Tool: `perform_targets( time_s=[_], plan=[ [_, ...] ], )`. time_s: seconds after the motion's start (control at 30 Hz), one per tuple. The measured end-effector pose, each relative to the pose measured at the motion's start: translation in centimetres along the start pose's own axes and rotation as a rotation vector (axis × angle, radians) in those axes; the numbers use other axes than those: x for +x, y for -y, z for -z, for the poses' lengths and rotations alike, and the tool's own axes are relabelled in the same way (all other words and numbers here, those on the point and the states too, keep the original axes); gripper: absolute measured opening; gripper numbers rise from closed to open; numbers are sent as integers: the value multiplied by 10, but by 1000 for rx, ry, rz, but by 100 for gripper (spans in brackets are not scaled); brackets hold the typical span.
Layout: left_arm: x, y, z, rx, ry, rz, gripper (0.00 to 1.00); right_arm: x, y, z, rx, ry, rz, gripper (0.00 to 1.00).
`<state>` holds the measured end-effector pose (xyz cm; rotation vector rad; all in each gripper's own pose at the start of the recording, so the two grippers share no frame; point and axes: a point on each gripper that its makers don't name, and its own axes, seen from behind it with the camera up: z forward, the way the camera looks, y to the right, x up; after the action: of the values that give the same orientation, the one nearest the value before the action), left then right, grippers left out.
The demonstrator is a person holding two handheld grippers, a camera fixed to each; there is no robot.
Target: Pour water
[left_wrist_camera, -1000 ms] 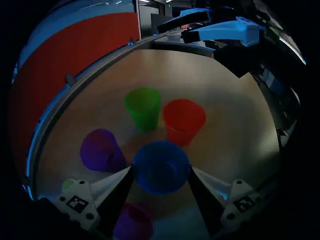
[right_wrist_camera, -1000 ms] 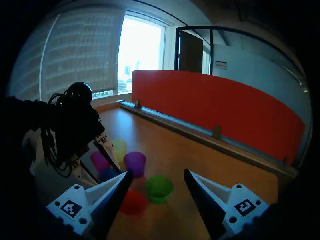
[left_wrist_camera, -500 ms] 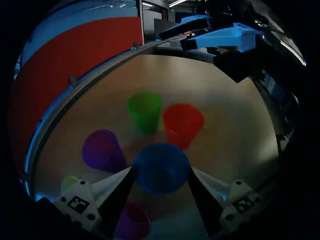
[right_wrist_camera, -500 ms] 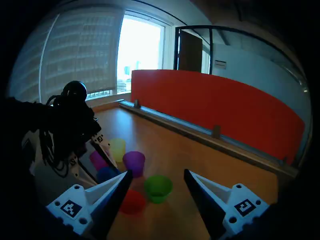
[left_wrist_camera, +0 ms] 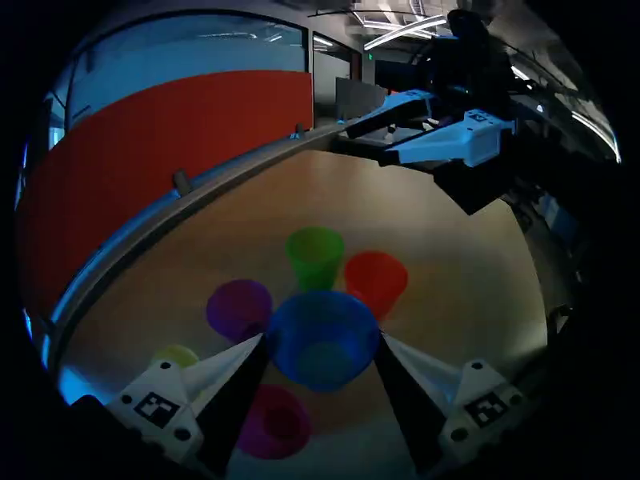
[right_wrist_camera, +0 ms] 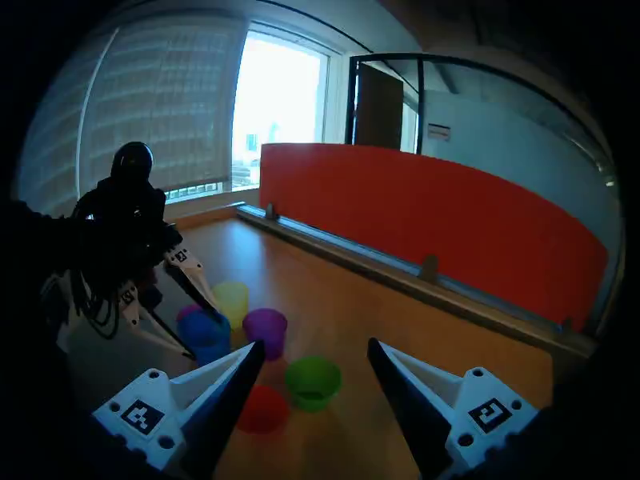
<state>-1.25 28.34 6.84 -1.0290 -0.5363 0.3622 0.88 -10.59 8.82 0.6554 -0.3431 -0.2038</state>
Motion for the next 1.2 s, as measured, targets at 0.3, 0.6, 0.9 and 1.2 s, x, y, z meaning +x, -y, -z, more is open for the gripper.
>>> perform_targets(
  time_s=[0.3, 0.6, 0.9, 1.2],
  plan=[
    [24, 14, 31, 53, -107, 30, 87, 5, -2, -2, -8, -5, 6, 99],
    [49, 29, 60, 102, -212, 53, 87, 6, -4, -3, -16, -10, -3, 100],
    [60, 31, 87, 134, -281, 61, 87, 9, -4, -2, -27, -12, 0, 99],
    [72, 31, 114, 174, -360, 65, 88, 11, 3, -2, -25, -9, 14, 99]
  ],
)
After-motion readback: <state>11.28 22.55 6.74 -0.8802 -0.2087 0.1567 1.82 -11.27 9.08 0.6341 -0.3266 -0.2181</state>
